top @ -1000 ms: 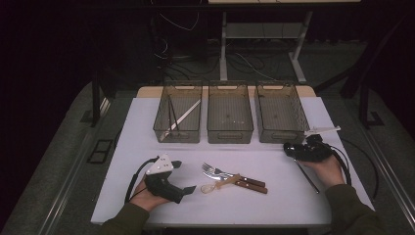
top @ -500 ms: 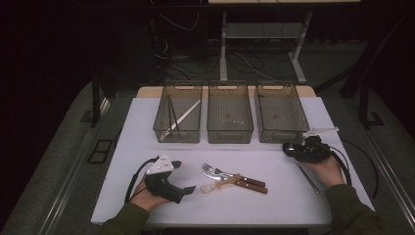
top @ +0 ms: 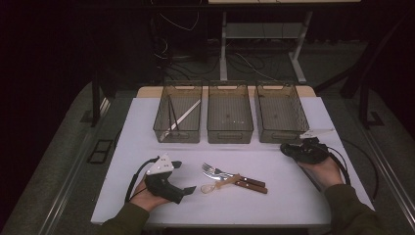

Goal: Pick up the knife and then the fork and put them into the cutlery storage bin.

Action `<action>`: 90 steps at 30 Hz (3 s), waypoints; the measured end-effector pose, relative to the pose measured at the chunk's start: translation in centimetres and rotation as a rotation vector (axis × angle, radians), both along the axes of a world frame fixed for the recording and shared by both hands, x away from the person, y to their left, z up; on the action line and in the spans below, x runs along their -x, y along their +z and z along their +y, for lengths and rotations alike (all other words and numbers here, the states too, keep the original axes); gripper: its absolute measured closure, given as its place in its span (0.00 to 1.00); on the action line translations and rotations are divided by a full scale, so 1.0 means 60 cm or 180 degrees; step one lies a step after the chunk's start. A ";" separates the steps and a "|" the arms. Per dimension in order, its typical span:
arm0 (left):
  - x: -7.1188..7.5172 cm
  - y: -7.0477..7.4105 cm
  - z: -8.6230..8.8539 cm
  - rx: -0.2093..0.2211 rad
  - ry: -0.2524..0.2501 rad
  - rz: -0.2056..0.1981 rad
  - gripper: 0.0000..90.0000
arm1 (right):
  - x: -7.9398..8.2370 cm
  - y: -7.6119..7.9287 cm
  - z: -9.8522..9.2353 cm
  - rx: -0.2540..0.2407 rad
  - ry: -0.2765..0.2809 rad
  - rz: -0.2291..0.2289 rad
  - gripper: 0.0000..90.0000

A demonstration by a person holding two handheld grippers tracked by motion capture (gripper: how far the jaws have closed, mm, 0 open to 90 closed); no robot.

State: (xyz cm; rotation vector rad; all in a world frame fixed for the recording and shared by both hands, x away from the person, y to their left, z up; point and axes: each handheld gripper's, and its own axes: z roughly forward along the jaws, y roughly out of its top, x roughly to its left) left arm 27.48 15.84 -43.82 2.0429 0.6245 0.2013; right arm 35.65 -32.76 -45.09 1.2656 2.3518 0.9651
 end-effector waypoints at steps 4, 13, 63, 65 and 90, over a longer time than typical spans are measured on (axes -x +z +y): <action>0.000 0.000 0.000 0.0000 0.0000 -0.0002 0.00 | 0.004 0.003 0.002 -0.0008 0.0011 -0.0053 0.89; 0.000 0.000 0.001 0.0011 0.0013 -0.0003 0.00 | 0.008 0.009 0.008 -0.0020 0.0168 -0.0110 0.98; -0.002 0.000 0.002 0.0009 0.0017 -0.0003 0.00 | 0.020 0.089 0.021 -0.0553 0.0358 -0.0266 0.98; -0.002 0.000 0.002 0.0007 0.0022 0.0000 0.00 | 0.020 0.093 0.023 -0.0579 0.0353 -0.0280 0.98; -0.002 -0.003 0.000 0.0009 0.0051 0.0006 0.00 | -0.016 0.138 0.067 -0.0804 0.0397 -0.0526 0.98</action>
